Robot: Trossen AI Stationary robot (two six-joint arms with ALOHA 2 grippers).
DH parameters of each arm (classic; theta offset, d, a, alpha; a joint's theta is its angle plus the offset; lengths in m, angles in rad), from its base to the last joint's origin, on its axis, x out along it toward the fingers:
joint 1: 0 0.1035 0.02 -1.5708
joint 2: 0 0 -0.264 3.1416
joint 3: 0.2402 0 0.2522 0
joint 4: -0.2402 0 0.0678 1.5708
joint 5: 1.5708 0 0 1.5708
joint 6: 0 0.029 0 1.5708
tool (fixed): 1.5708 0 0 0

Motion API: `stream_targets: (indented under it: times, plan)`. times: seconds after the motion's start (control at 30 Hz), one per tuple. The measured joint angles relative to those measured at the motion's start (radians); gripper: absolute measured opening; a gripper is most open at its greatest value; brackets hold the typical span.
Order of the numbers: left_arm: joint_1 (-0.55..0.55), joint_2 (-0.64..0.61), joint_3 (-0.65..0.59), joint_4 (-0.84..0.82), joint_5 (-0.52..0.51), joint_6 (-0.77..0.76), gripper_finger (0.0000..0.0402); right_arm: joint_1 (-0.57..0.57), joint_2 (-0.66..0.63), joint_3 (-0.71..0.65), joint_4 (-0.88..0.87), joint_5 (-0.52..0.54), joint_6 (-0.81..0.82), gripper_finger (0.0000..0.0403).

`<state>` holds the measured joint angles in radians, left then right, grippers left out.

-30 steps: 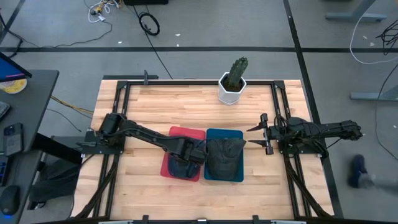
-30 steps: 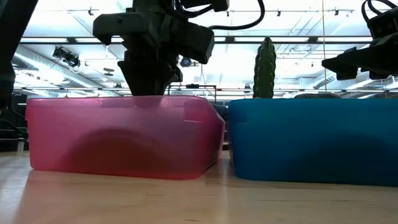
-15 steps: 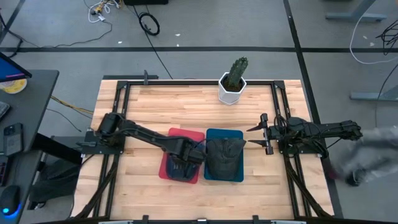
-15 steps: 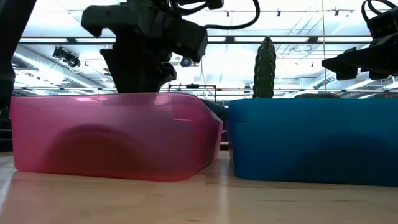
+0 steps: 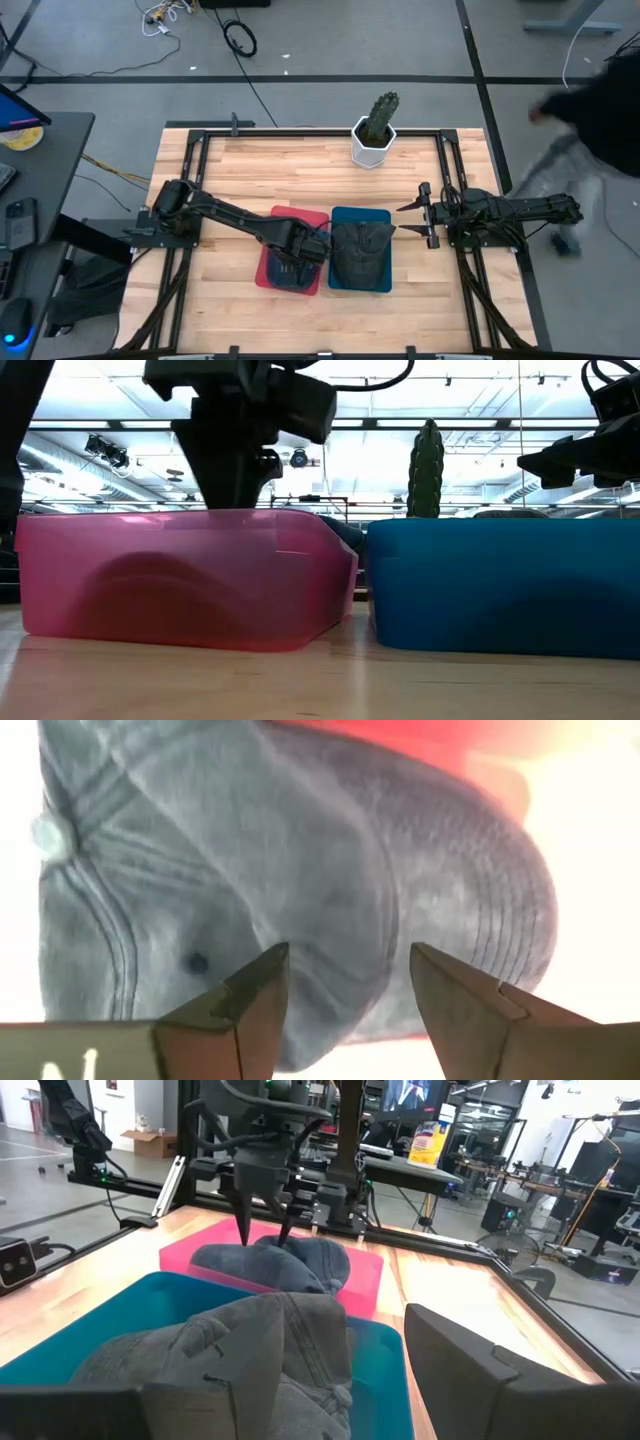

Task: Pick & Place hat
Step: Return to Home Position

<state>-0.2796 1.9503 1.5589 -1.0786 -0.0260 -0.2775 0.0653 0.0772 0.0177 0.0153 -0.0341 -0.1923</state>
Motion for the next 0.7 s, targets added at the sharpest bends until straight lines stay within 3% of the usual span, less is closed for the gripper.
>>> stream_targets:
  times: [0.43,0.7]
  plan:
    - [-0.007,-0.025,0.002,0.015,0.010,-0.086,0.0211,0.000,0.000,0.000,0.000,0.000,0.000,0.0212]
    - [-0.125,-0.100,0.002,0.136,-0.033,0.041,0.0211,0.000,0.000,0.000,0.000,0.000,0.000,0.0212]
